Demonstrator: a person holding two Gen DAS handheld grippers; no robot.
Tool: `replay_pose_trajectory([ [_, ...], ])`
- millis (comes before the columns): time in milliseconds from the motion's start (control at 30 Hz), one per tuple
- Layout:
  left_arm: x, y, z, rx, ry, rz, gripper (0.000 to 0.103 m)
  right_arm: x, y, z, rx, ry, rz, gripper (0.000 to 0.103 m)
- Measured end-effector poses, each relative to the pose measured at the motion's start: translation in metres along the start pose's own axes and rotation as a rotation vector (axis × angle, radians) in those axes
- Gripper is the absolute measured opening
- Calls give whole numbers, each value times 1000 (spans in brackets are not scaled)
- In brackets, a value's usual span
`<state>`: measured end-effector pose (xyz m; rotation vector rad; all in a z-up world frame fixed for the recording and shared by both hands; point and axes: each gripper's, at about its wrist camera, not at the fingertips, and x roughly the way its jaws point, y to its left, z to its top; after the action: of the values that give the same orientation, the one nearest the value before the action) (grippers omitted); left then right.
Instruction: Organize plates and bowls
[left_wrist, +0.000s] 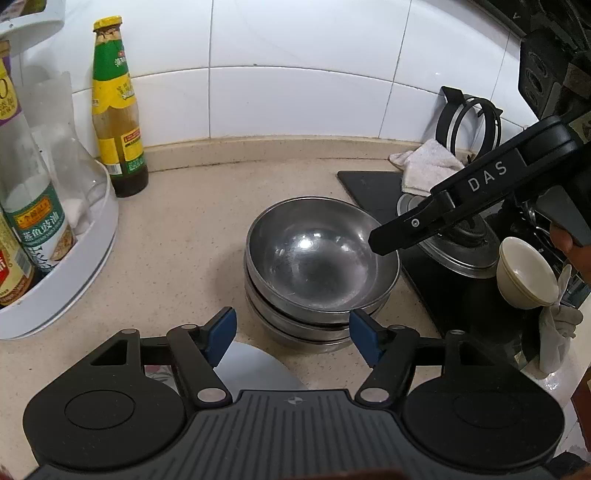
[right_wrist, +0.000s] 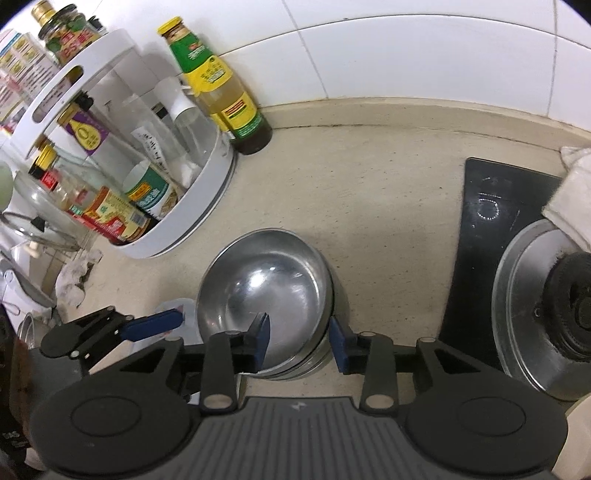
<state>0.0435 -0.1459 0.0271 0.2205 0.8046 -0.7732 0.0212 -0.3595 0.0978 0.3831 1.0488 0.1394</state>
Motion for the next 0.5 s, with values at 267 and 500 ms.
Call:
replay_pose_trajectory([
  [267, -4, -13, -2, 67, -49, 56, 79, -4, 12, -4, -113, -23, -37, 34],
  [500, -5, -13, -2, 76, -56, 46, 80, -2, 21, -3, -158, -32, -54, 38],
])
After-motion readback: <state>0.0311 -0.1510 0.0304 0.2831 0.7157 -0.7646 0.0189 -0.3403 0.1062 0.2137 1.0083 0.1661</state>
